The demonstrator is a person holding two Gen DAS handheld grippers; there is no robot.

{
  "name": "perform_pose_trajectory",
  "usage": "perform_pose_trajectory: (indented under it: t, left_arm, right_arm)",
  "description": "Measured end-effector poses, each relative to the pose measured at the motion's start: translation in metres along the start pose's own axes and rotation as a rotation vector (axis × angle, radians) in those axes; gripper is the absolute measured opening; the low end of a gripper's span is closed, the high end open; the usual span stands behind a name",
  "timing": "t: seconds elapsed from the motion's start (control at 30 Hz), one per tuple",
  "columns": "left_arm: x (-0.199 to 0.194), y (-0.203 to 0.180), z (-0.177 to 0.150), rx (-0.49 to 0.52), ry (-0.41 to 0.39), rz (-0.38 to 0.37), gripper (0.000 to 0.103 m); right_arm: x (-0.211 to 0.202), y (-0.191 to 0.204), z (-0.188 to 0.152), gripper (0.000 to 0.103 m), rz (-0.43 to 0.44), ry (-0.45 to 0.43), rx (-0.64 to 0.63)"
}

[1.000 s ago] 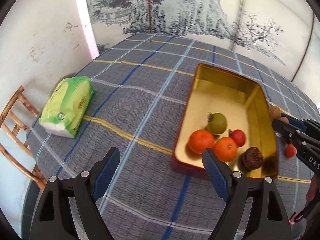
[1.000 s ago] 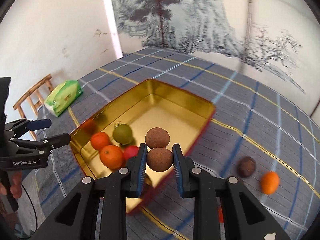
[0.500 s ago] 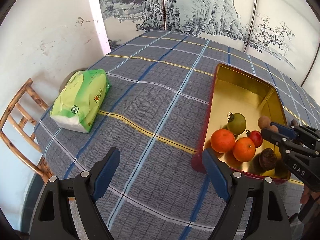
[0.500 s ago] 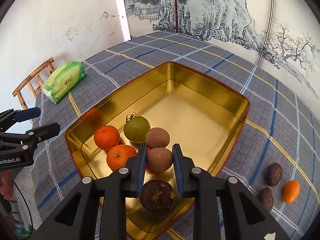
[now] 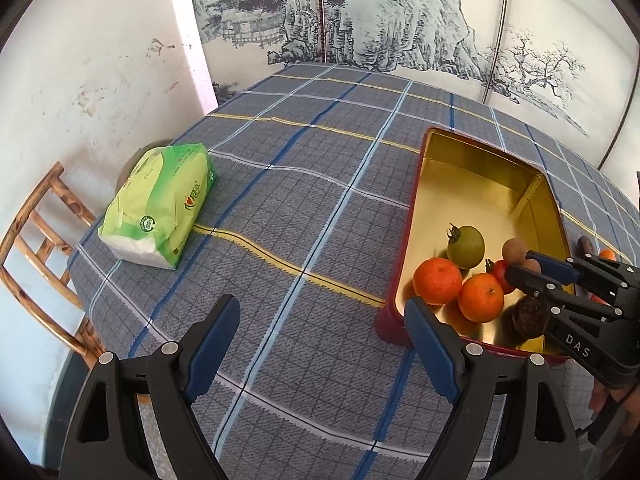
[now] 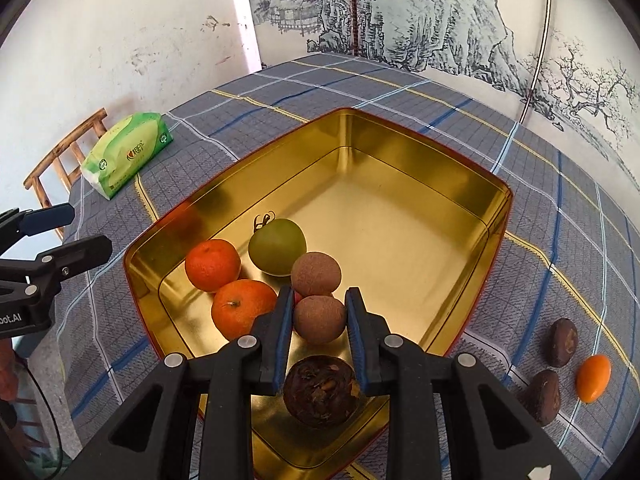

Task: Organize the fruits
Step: 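Carry the two brown fruits into the tin with the right gripper and release, then grasp the remaining orange on the cloth with the right gripper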

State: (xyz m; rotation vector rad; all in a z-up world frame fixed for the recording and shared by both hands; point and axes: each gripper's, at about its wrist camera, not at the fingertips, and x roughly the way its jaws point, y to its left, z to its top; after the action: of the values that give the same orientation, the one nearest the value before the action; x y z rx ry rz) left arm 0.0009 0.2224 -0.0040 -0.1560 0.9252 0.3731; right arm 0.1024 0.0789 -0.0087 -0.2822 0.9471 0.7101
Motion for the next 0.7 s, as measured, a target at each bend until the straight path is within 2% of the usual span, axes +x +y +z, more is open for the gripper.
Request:
perform_pose_trajectory:
  t: [0.1,0.23,0.5,0.7]
  left_arm:
    - [-0.002,-0.002,0.001,0.002,0.000,0.000,0.084]
    - [-0.004,-0.005,0.001,0.008,-0.004,-0.003,0.084]
    - [-0.015,-0.015,0.003,0.021,-0.024,-0.018,0.084]
    - [-0.026,-0.037,0.006,0.059,-0.042,-0.062,0.084]
  right_arm:
    - [-0.001,-0.001,0.000,0.025,0.006,-0.002,0.004]
    - [-0.005,-0.001,-0.001,0.034,0.014,-0.018,0.007]
    - [-0.037,-0.014,-0.003,0.034,0.043,-0.102,0.042]
    - [-0.072,-0.058,-0.018,0.036,-0.041,-0.164,0.112]
